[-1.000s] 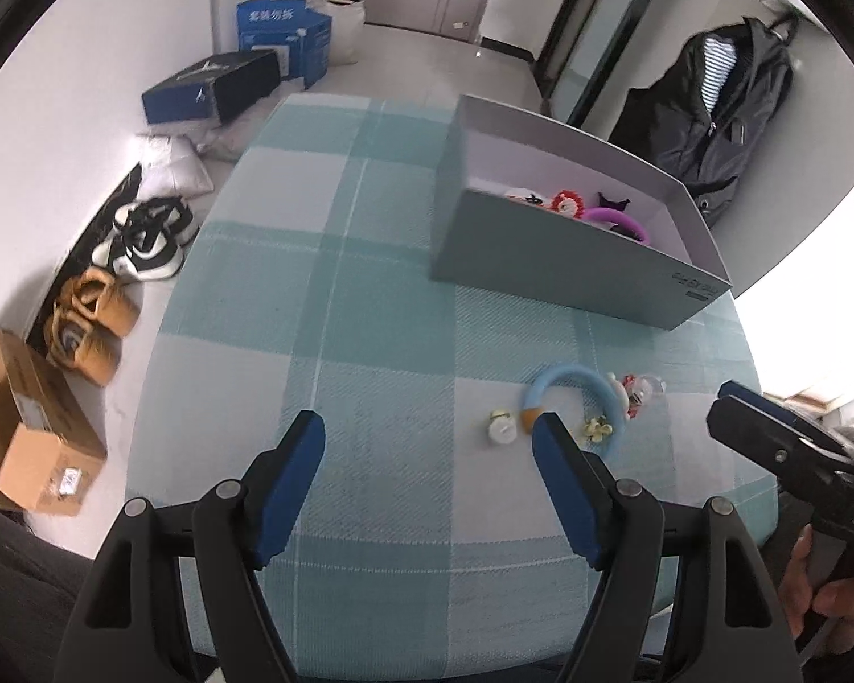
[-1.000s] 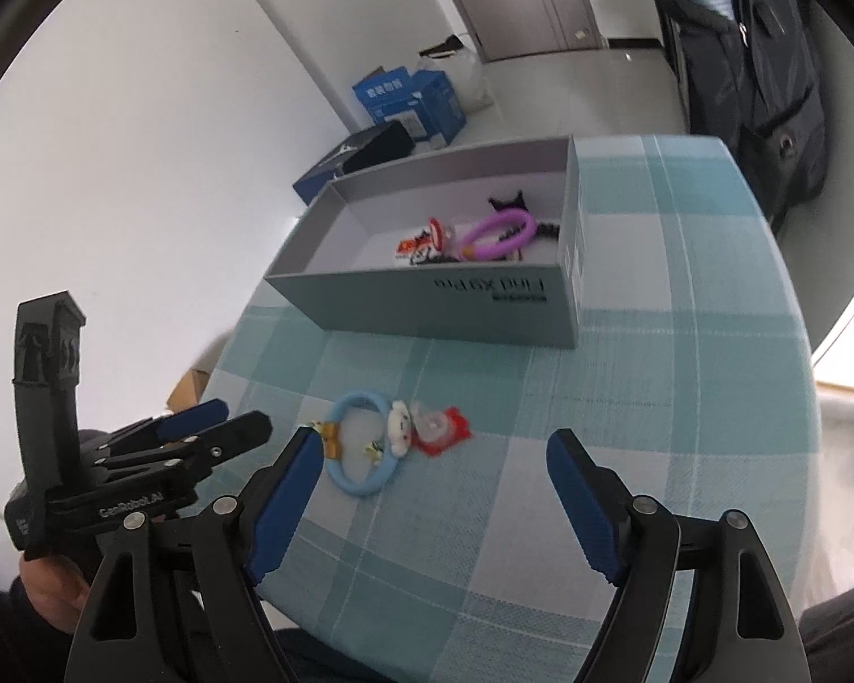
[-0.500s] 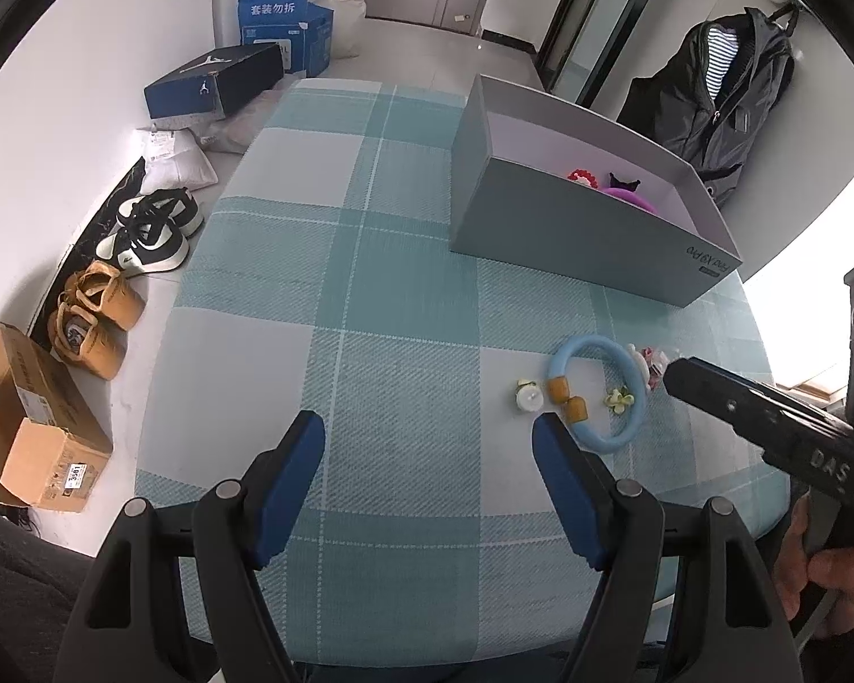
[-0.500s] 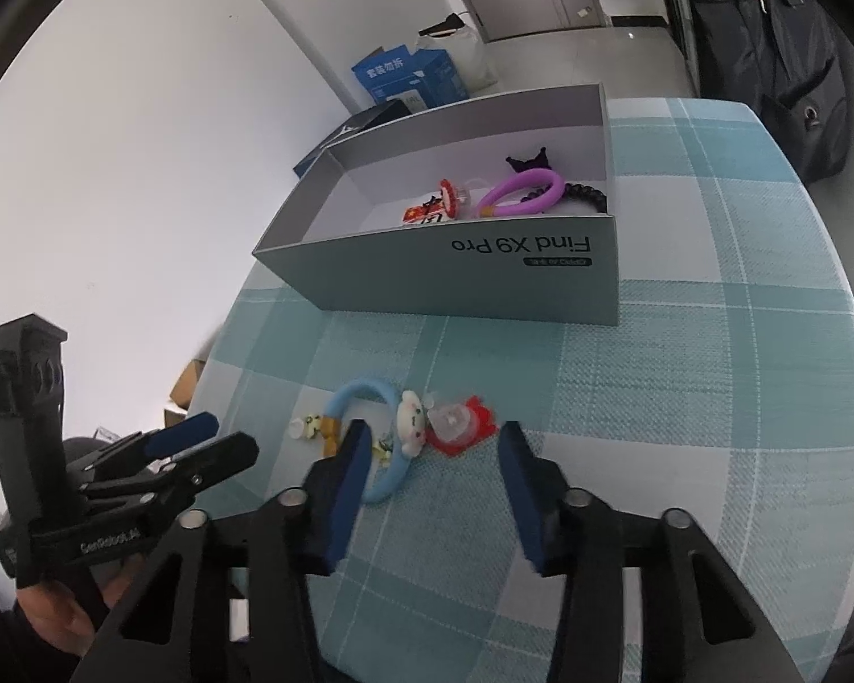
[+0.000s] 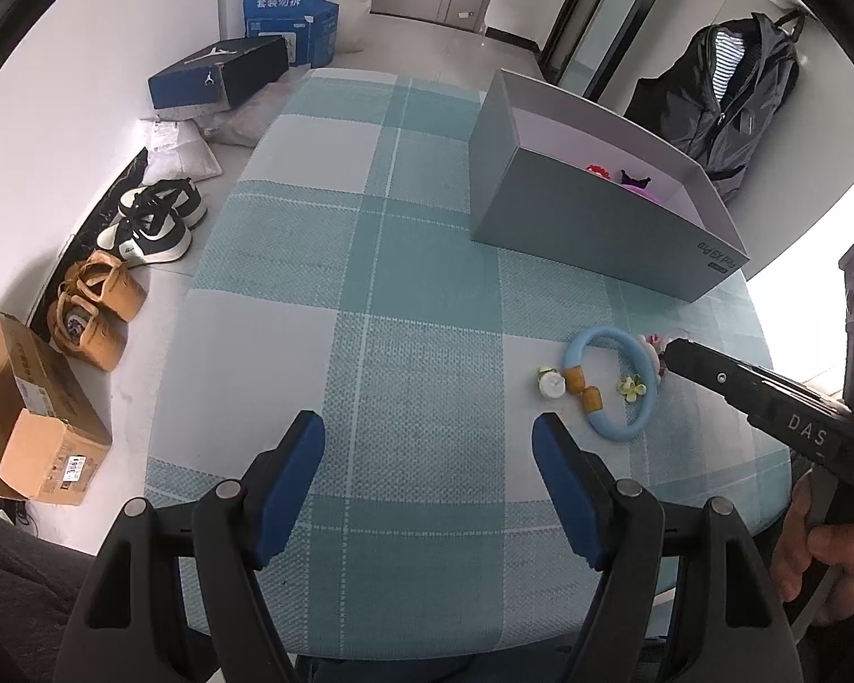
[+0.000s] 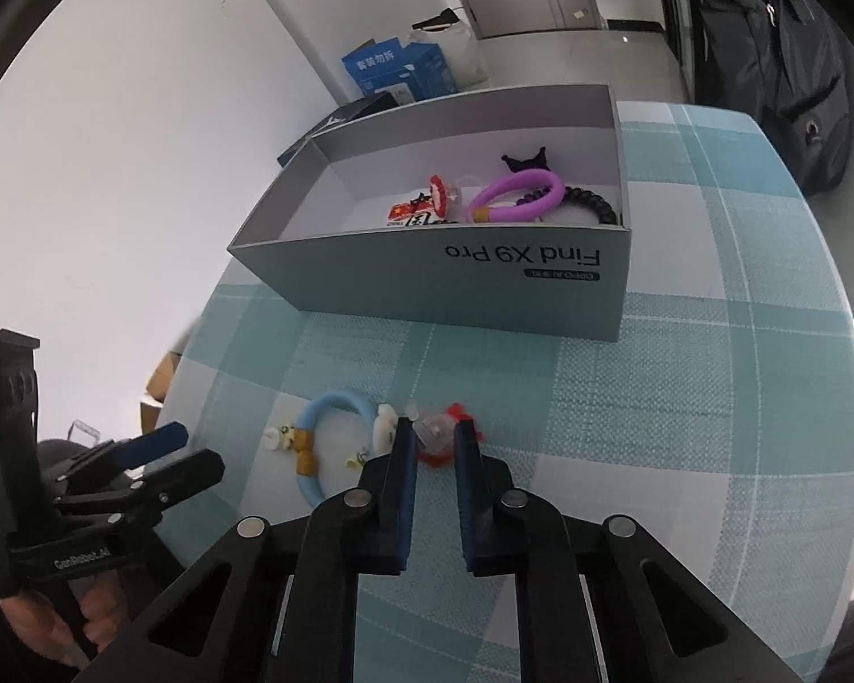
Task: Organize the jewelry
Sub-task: 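Grip the red-white figure charm with the right tool while the left tool grips a white charm, then carry both charms into the gray box and open both tools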
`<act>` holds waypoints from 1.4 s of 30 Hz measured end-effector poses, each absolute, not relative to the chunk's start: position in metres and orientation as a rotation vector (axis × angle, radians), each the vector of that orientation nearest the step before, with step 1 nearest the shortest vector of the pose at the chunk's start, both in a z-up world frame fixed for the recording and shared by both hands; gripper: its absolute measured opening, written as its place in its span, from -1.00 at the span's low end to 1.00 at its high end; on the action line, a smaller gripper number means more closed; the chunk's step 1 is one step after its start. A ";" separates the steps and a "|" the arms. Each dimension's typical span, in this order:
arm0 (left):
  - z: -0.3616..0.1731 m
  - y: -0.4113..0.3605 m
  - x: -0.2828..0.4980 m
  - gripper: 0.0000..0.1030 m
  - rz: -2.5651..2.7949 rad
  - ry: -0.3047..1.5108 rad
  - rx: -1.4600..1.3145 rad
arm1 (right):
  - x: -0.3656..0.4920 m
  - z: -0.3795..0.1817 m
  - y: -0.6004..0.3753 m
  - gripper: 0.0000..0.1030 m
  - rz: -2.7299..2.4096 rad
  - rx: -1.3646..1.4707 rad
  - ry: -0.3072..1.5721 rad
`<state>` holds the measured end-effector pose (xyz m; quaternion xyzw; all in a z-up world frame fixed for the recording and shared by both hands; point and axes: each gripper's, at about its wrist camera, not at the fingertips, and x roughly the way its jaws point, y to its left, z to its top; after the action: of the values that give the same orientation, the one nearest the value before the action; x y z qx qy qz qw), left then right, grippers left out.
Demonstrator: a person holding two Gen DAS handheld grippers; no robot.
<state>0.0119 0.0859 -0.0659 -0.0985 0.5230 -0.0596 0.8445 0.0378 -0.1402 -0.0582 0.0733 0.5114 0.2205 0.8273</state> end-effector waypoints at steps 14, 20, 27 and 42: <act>-0.064 0.068 0.015 0.39 -0.191 1.103 -0.191 | 0.030 -0.045 -0.153 -0.78 0.491 0.194 1.043; -0.063 0.053 0.017 0.32 -0.208 1.087 -0.133 | 0.025 -0.038 -0.165 -0.78 0.486 0.219 1.024; -0.063 0.043 0.021 -0.11 -0.208 1.080 -0.080 | 0.021 -0.034 -0.173 -0.78 0.478 0.238 1.015; -0.063 0.041 0.024 -0.88 -0.234 1.077 -0.090 | 0.021 -0.035 -0.181 -0.78 0.473 0.266 1.014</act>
<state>0.0236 0.0412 -0.0626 -0.0427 0.5115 -0.1109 0.8510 0.0213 -0.1811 -0.0352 0.1260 0.4797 0.2237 0.8390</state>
